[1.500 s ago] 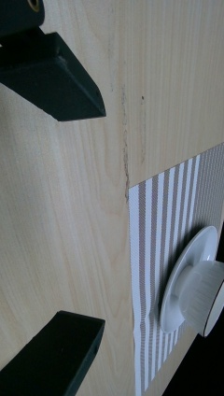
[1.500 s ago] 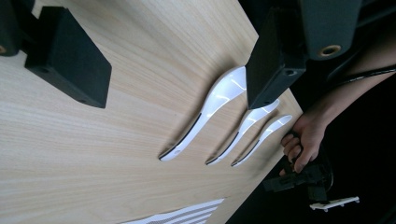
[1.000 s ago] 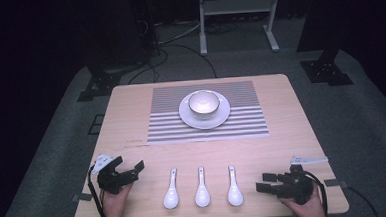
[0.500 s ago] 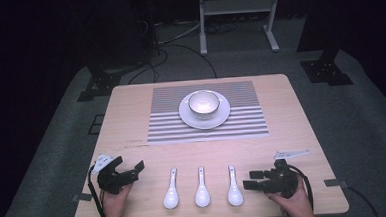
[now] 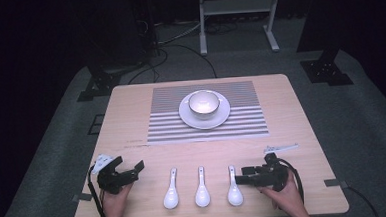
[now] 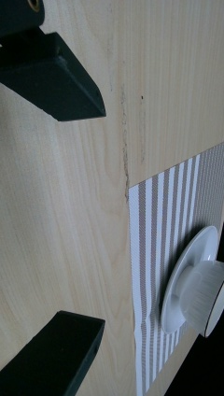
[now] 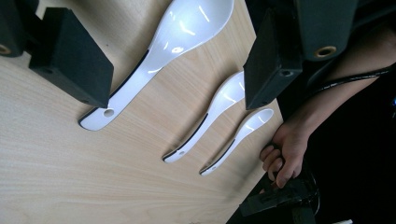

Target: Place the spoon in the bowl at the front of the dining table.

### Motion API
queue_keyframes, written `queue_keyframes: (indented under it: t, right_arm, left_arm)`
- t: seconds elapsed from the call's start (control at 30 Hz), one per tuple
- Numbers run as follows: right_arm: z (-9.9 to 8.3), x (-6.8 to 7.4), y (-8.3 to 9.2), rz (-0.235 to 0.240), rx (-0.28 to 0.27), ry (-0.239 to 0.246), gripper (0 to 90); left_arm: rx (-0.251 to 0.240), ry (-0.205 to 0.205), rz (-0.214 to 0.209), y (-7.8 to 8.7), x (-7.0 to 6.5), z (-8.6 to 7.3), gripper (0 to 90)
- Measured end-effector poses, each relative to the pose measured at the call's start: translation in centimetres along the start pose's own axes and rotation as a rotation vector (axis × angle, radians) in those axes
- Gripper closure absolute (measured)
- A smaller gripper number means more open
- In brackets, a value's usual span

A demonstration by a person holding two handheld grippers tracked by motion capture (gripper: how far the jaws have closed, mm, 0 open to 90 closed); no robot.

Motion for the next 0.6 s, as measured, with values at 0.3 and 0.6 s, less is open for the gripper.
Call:
queue_keyframes:
  t: [0.3, 0.6]
  right_arm:
    - [0.6, -0.5, -1.0, -0.013, 0.016, -0.021, 24.9]
    - [1.3, -0.6, -1.9, -0.04, 0.024, -0.027, 27.0]
  left_arm:
    - [-0.001, -0.002, -0.002, 0.0, 0.0, 0.0, 0.3]
    - [0.0, -0.002, -0.001, 0.0, 0.0, 0.0, 0.3]
Point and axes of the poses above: each handheld gripper's, and its own axes: y roughly backward along the jaws, z roughly out of its top, x roughly to its left, the point moved 1 cm from there along -y, roughly forward along the jaws, and after that the axes turned 12 degrees about -y, right-handed, at the moved point
